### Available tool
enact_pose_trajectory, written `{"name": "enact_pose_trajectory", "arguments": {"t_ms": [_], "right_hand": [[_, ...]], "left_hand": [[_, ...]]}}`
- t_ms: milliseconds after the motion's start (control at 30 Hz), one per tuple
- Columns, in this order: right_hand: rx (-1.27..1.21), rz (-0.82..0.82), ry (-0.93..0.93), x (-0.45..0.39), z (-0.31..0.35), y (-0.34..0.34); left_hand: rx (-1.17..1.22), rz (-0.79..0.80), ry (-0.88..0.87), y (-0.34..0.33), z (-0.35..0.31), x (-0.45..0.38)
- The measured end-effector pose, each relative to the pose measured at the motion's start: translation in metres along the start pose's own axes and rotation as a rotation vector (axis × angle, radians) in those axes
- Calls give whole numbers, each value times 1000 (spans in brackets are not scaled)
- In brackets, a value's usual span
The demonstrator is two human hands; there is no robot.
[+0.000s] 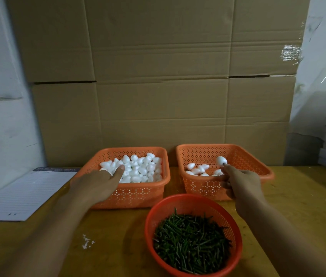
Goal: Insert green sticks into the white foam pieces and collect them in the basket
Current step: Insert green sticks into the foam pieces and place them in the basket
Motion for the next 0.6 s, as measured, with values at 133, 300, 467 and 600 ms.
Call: {"name": "enact_pose_trajectory", "arguments": {"t_ms": [133,300,467,600], "right_hand": [[-86,75,16,2,2,-7],[-98,132,21,7,4,-14],[-68,172,16,12,5,-18],[-35,253,13,19,5,-25]], "left_hand": [[30,41,-67,1,-3,2],[39,100,-92,0,-3,1],[28,109,-103,0,-3,0],[33,128,-105,-1,-4,-1]]}}
Point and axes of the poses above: each hand's wrist, its own x-axis away from the middle knuckle, its own y-axis out of the back of the hand, z = x × y, the point moved 6 cm from there along -x, towards the middle knuckle, and after that the axes turned 7 degrees about -z, right-handed, at the moved point
